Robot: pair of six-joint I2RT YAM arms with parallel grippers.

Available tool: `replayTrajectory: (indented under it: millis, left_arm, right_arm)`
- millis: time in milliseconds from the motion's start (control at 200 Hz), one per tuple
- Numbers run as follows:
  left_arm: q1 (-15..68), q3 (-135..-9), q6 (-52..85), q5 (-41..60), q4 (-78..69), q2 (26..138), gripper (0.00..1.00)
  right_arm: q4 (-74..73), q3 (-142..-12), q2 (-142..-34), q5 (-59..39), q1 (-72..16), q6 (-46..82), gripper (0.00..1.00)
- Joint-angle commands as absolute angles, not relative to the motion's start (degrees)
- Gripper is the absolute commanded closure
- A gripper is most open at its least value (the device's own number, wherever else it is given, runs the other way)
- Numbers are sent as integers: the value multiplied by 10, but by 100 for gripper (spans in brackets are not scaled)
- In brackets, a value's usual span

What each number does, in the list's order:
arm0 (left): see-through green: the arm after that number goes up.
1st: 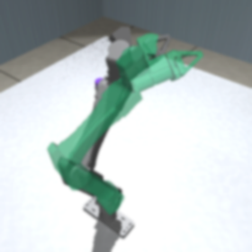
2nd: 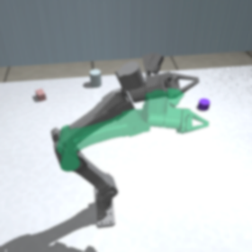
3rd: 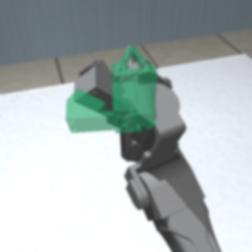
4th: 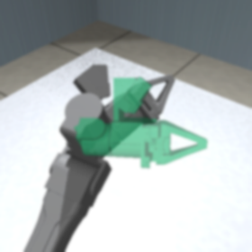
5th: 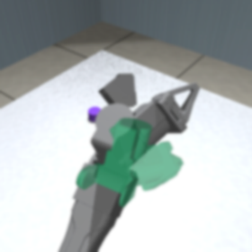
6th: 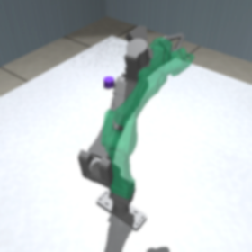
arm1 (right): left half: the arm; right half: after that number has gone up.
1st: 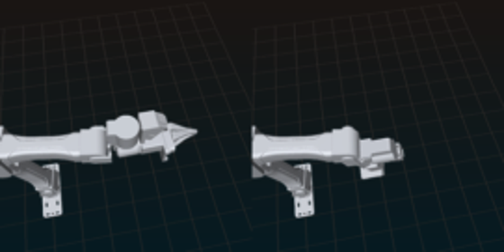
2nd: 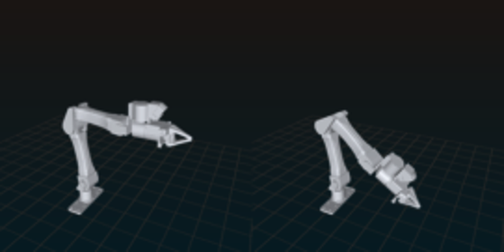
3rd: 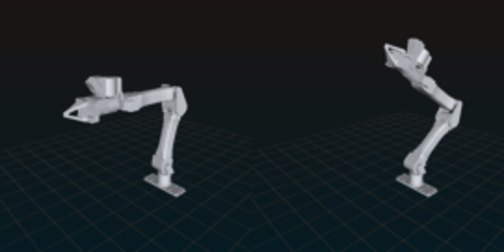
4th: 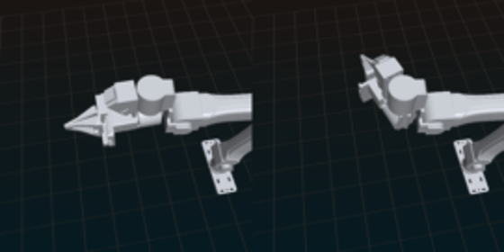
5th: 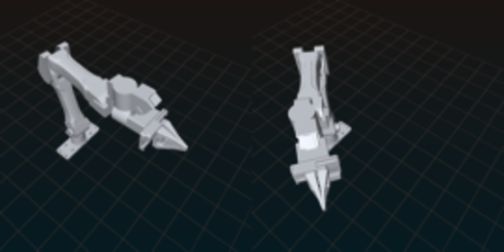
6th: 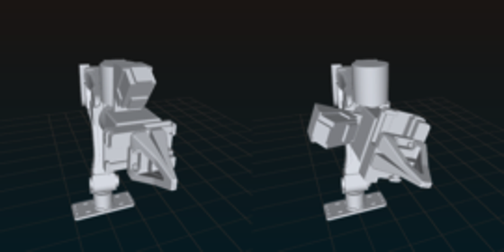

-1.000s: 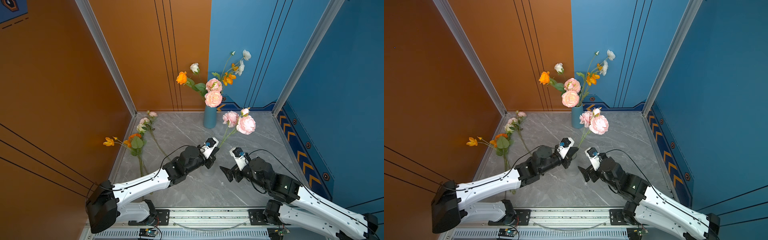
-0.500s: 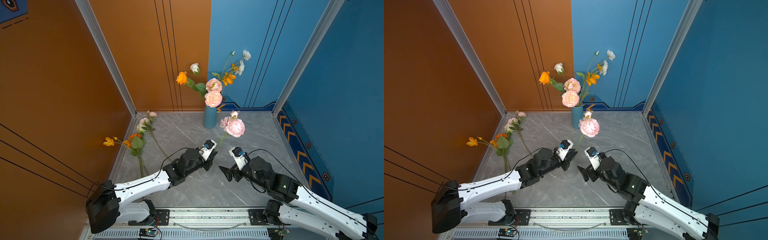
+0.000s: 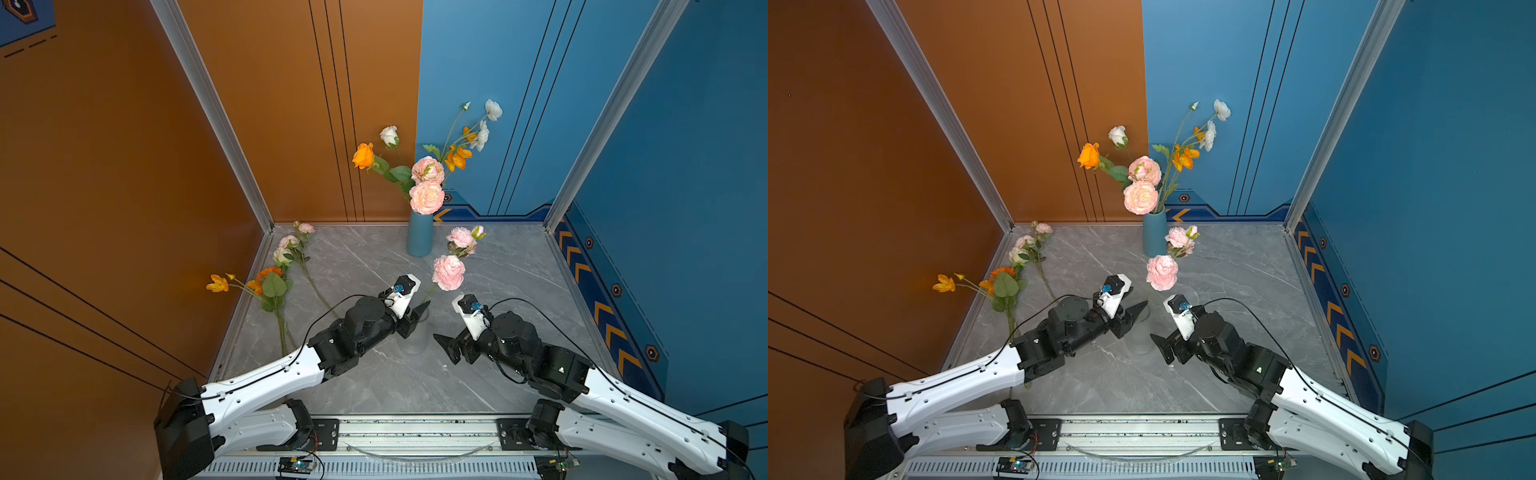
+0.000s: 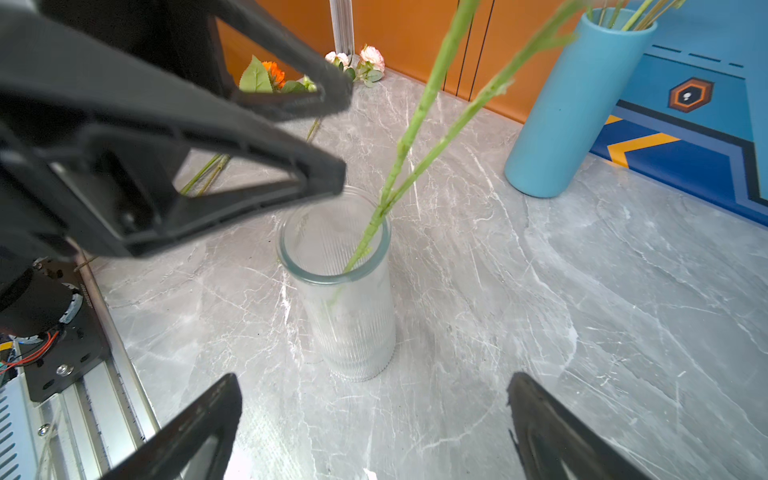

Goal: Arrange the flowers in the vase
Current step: 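Lower the pink rose stems into the glass jar with the left gripper, then reach the open left gripper to the lying pink rose and close on its stem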

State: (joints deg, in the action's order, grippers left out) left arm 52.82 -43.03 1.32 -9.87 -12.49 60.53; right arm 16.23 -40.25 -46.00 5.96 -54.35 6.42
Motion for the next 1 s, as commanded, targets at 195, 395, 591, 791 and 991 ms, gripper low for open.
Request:
replayTrajectory:
  millis: [195,395,591,791,991]
  left_arm:
    - [336,-394,147,-199,19,518,48]
    - [122,-451,307,-101,165,649,50]
    - [13,-544,349,11,204,859,59]
    - [2,-617,346,-27,195,974,68]
    - [4,-651,351,-74,212,1036,69]
  right_arm:
    - [140,-378,-461,66,-568,73,0]
    - [119,-383,-474,102,-615,66,0]
    - [102,-399,-519,138,-670,52,0]
    - [46,-394,-555,131,-706,63,0]
    - [26,-411,-593,120,-721,53,0]
